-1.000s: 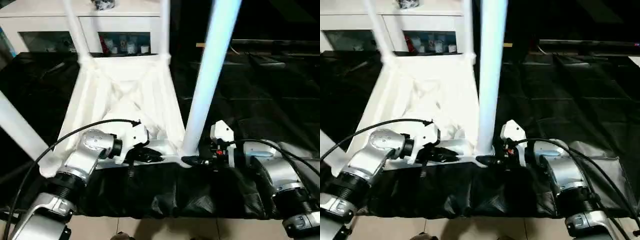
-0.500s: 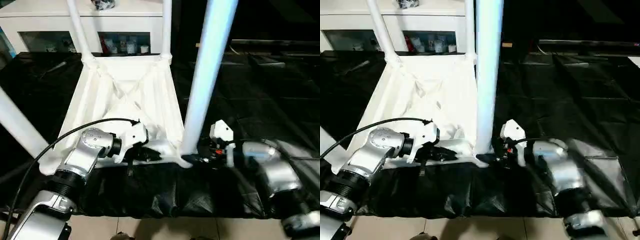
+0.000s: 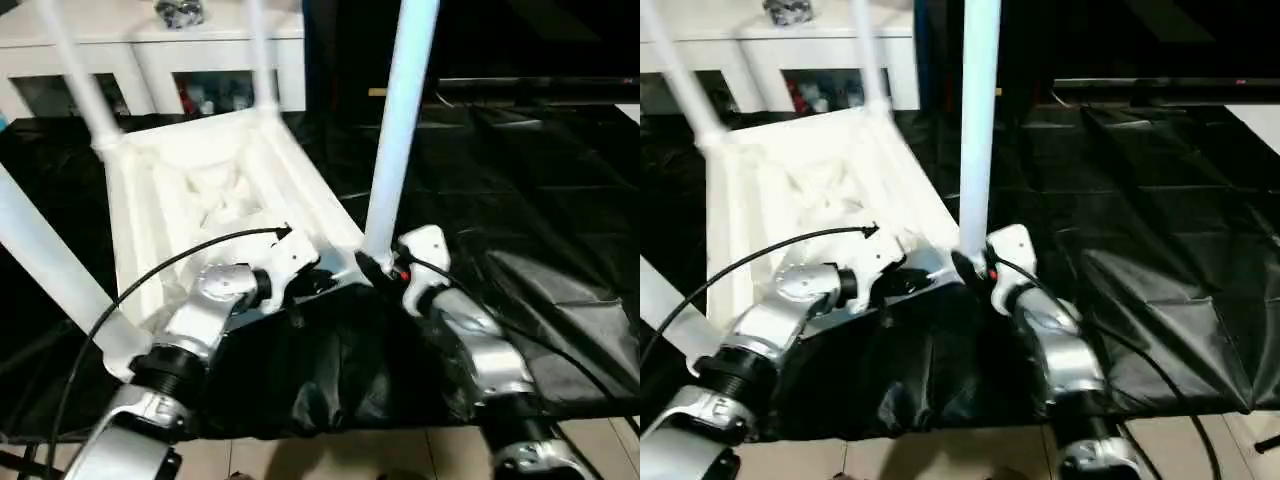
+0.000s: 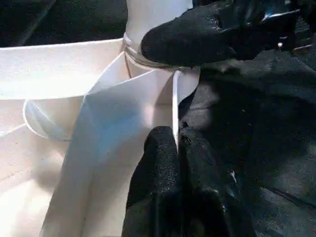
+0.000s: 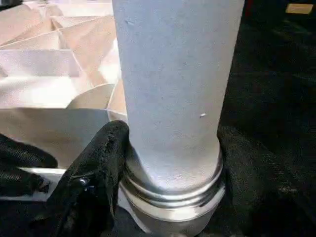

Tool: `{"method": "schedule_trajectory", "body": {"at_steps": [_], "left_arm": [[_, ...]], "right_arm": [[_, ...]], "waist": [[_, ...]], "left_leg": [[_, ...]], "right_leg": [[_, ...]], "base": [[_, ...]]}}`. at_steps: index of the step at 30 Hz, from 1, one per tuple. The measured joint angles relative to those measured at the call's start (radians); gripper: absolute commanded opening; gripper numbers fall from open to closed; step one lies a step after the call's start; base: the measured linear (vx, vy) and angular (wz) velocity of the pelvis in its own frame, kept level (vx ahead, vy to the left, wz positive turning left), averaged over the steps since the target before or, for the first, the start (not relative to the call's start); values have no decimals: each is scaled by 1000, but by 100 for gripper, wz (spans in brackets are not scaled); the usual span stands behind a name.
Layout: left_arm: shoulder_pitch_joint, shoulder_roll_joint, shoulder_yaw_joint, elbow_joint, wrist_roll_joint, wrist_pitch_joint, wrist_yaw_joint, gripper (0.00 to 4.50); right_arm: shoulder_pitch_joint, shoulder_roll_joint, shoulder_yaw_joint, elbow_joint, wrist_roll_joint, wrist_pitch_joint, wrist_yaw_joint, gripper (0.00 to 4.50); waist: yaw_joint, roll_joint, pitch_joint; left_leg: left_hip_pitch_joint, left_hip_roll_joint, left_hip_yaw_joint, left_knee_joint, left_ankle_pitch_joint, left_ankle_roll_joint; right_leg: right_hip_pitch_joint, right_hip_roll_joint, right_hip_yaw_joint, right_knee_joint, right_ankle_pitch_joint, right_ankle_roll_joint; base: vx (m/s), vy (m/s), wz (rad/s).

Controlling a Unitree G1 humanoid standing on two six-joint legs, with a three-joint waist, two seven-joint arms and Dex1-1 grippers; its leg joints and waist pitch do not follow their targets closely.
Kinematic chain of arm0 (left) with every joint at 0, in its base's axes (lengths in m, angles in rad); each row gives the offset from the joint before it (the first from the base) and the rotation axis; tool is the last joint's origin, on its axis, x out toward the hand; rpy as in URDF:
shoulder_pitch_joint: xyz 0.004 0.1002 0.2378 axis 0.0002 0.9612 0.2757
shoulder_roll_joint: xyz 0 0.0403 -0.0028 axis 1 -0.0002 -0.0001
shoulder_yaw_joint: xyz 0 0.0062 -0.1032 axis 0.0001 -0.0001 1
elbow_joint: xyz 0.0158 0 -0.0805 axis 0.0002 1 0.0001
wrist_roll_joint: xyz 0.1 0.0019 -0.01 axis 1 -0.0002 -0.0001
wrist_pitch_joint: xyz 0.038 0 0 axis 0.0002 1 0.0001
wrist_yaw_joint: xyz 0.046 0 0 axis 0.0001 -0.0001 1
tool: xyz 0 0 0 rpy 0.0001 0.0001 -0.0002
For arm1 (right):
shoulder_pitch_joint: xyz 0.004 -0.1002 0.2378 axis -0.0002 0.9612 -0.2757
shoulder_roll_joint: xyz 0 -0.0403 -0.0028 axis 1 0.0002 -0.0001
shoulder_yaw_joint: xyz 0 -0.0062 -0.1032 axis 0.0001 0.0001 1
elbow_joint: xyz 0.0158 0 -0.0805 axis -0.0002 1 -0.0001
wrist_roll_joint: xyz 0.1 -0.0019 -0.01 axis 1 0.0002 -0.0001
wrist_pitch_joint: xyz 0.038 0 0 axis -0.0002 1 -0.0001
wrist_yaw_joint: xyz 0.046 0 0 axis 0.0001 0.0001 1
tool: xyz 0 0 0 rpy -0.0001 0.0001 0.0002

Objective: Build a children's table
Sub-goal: Rotate leg to tighten

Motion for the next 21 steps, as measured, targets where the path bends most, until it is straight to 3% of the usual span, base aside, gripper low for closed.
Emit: {"method": "schedule_trajectory", "body": {"at_steps": [6,12,18,19,21], "left_arm": [[-1,-7,-2,-2,0,-7,-12,0],[13,33,-31,-32,-18,-56,-135,0],[28,87,-33,-40,-58,-82,-233,0],[30,96,-33,-40,-63,-86,-249,0],[32,112,-36,-40,-74,-94,-285,0]], "right_arm": [[1,-14,0,-1,-13,-11,23,373],[-6,-122,38,3,18,-33,229,373],[-23,-218,82,4,53,-37,453,373],[-23,-229,89,4,57,-39,486,346],[-23,-248,98,2,69,-40,547,338]], "waist": [[6,3,-1],[22,5,0],[28,4,0],[29,4,0],[33,3,1]], "left_leg": [[0,0,0,0,0,0],[-3,0,1,0,0,1],[-3,1,1,3,0,1],[-3,1,1,3,0,1],[-3,1,1,4,0,1]], "right_leg": [[0,0,0,-4,0,0],[0,-1,-2,-9,0,0],[0,-1,-2,-7,0,0],[0,-1,-2,-7,0,0],[0,-1,-2,-6,0,-1]], "base": [[0,0,0],[0,0,0],[0,0,0],[0,0,0],[0,0,0]]}}
